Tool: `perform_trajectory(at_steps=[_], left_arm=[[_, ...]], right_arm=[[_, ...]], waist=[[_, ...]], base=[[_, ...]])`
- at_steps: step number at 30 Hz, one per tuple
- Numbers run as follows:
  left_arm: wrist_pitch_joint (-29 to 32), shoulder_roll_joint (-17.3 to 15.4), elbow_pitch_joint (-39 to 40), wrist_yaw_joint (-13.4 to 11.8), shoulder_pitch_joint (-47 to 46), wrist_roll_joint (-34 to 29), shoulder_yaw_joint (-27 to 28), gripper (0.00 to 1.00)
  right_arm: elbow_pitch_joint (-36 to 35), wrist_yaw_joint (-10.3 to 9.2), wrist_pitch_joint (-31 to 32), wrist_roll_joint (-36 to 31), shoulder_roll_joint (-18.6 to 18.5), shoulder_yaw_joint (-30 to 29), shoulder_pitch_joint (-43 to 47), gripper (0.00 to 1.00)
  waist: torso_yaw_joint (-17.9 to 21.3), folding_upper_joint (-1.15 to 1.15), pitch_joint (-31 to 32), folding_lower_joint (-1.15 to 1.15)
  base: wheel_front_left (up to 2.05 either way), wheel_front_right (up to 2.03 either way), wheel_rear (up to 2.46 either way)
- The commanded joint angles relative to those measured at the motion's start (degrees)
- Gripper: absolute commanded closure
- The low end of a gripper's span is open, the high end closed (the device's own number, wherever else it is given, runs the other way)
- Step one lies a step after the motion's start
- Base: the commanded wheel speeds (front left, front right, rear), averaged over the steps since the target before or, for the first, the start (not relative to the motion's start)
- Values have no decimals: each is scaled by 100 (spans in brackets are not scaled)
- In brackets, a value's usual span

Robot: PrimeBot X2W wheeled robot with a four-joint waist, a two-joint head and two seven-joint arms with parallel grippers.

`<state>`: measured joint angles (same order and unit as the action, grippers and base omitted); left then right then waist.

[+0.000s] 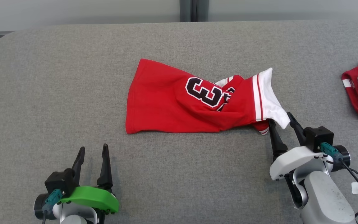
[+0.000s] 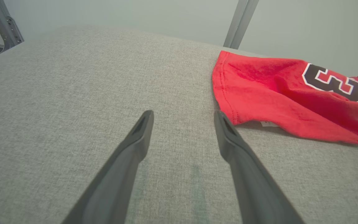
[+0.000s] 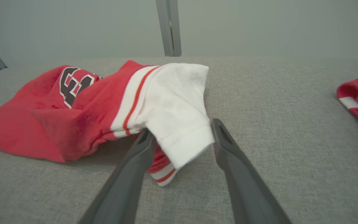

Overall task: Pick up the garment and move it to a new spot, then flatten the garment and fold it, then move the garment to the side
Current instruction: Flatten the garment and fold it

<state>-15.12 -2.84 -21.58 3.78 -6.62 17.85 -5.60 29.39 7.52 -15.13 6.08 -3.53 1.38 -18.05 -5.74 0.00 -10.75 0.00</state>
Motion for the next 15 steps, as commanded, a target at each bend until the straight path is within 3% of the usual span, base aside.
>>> perform_trajectory(at_steps=[1,2,9,15], left_arm=[[0,-16,-4,8,-95,27,-9,0],[0,-16,-5,9,-111,63,-18,0],[0,-16,1,44,-142,165,-13,0],[0,-15,-137,102,-40,262,0,0]], right_arm=[[34,-7,0,-51,-5,13,-69,85],[58,-7,1,-43,-5,26,-100,100],[-261,-7,0,-60,-51,47,-363,100],[-564,-7,0,-173,-343,293,-1051,100]], waist=[[-1,0,-33,0],[-1,0,-47,0],[7,0,-23,0],[48,0,189,0]], base=[[0,0,0],[0,0,0],[0,0,0],[0,0,0]])
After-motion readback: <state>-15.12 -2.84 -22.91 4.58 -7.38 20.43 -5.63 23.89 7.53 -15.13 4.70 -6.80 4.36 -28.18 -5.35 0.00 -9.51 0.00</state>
